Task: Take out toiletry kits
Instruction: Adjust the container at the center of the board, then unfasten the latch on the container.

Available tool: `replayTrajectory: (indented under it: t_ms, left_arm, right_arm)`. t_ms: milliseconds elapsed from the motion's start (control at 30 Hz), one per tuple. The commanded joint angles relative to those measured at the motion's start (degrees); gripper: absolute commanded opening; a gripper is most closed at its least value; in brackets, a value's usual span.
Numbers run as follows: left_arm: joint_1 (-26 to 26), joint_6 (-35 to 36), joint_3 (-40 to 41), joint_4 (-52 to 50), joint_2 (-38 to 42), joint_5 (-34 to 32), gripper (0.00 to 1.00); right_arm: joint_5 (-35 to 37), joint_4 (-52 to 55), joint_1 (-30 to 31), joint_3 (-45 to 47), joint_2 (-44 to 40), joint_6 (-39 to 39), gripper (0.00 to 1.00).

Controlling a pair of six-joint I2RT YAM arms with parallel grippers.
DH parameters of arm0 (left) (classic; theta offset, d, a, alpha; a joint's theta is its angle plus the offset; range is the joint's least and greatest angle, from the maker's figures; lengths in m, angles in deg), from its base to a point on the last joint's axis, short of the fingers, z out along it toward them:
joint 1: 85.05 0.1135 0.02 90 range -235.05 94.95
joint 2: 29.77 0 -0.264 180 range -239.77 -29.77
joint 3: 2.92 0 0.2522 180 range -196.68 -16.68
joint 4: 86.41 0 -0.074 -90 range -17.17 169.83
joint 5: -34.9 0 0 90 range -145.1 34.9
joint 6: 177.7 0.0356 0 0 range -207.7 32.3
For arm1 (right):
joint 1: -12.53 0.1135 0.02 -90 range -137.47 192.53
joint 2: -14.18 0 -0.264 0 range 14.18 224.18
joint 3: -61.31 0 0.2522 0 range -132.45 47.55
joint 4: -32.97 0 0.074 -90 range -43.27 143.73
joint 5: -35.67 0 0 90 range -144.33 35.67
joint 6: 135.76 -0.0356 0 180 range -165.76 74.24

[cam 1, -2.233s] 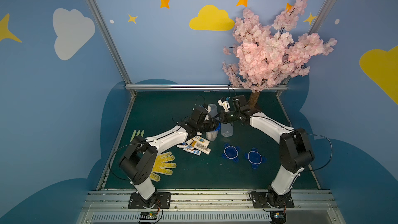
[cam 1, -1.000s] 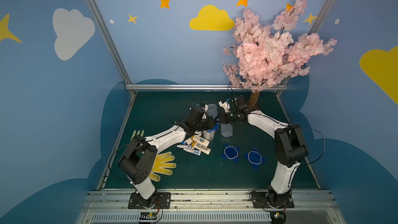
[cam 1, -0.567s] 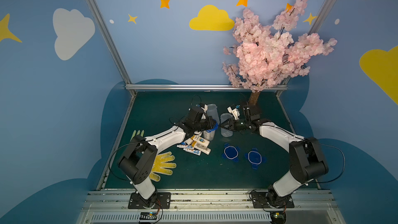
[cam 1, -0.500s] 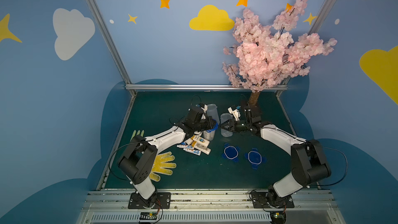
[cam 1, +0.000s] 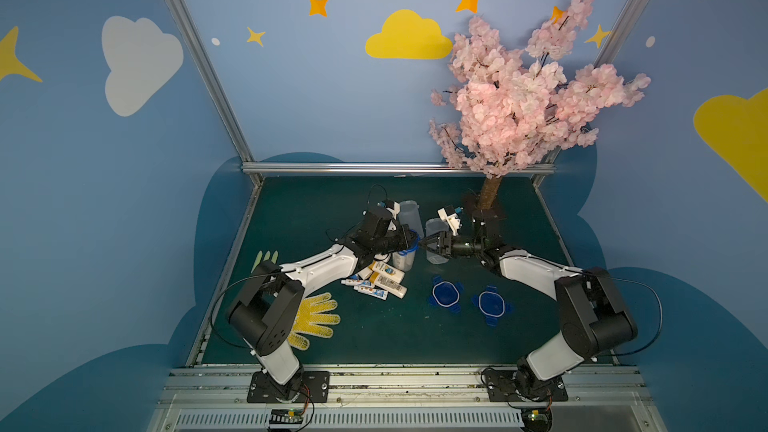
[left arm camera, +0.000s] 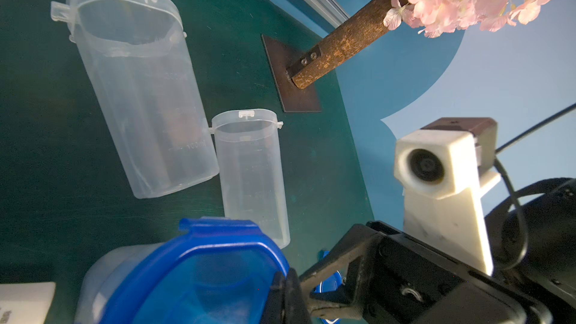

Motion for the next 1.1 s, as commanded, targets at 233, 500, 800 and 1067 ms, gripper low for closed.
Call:
replayTrajectory:
  t_ms: [233,500,800,1067]
  left_arm:
    - [1.51,0.39,6.53,-22.04,-5.86,-5.99,0.02]
    - [1.52,0.02,7.13,-21.03,-6.02,-5.64,0.02]
    - [1.51,-0.25,8.56,-19.64,-6.42,-5.29,0.02]
    - [1.87,-0.90,10.53,-18.21,-6.95,-5.09,0.02]
  right_arm:
    - [-2.04,-7.31,0.46,1.44,3.41,-5.54,0.55]
    - [-4.79,-18.16,1.11,3.08,6.23,-13.36,0.53]
    - [-4.83,-29.82,1.16,5.85,5.65,-19.85,0.53]
    - [-4.42,-44.44,0.16,8.57,6.89,-26.78,0.52]
